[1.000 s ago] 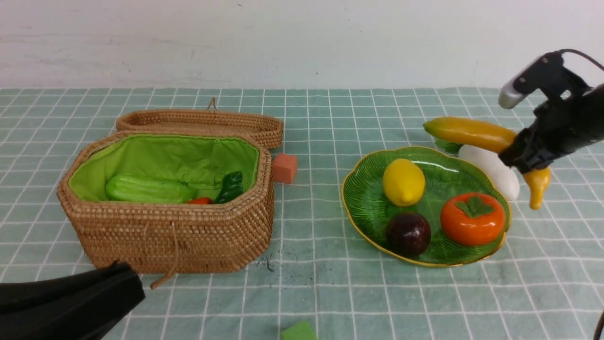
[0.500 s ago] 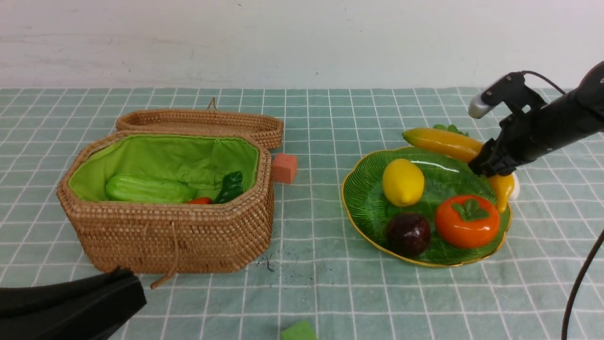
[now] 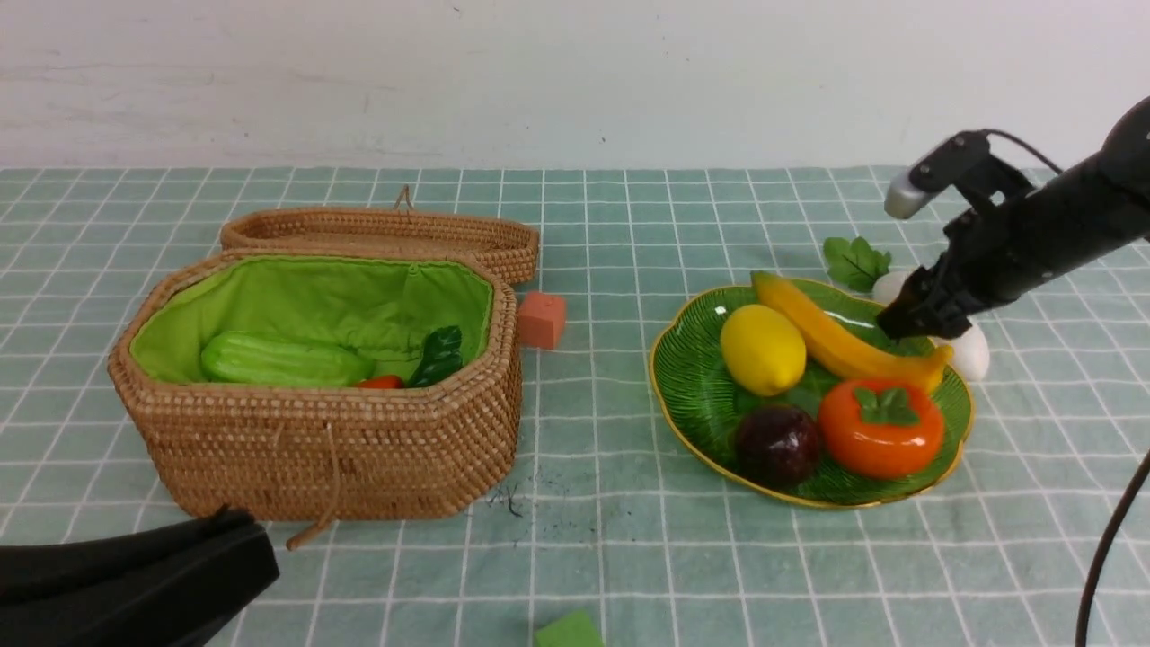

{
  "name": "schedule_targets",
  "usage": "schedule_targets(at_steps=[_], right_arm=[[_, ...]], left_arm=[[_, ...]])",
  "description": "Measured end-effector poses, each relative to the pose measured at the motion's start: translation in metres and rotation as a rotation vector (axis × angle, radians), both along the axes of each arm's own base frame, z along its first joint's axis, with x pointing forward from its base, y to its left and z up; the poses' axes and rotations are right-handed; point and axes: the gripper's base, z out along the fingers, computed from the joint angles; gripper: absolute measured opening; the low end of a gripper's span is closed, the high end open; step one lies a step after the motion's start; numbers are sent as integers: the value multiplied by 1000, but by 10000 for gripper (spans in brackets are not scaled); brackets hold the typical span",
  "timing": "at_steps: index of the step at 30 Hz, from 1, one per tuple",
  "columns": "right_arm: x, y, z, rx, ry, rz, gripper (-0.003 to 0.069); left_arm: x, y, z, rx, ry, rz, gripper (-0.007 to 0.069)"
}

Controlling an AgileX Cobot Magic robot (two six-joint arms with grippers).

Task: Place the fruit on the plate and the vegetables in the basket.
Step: Use the right arm to grab a banana and put it into the right plate, then take a daikon with your right arm and place it on the basket on the left.

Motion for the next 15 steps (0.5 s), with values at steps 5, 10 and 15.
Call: schedule_targets(at_steps=[5, 10, 15], right_arm=[[-3, -7, 34, 21, -89, -159, 531], [13, -18, 33, 54, -64, -319, 531], [48, -26, 8, 91, 79, -420, 531]], left_arm=[[0, 0, 0, 5, -10, 1, 39], [0, 0, 1, 4, -16, 2, 39], [0, 0, 4, -19, -38, 4, 39]])
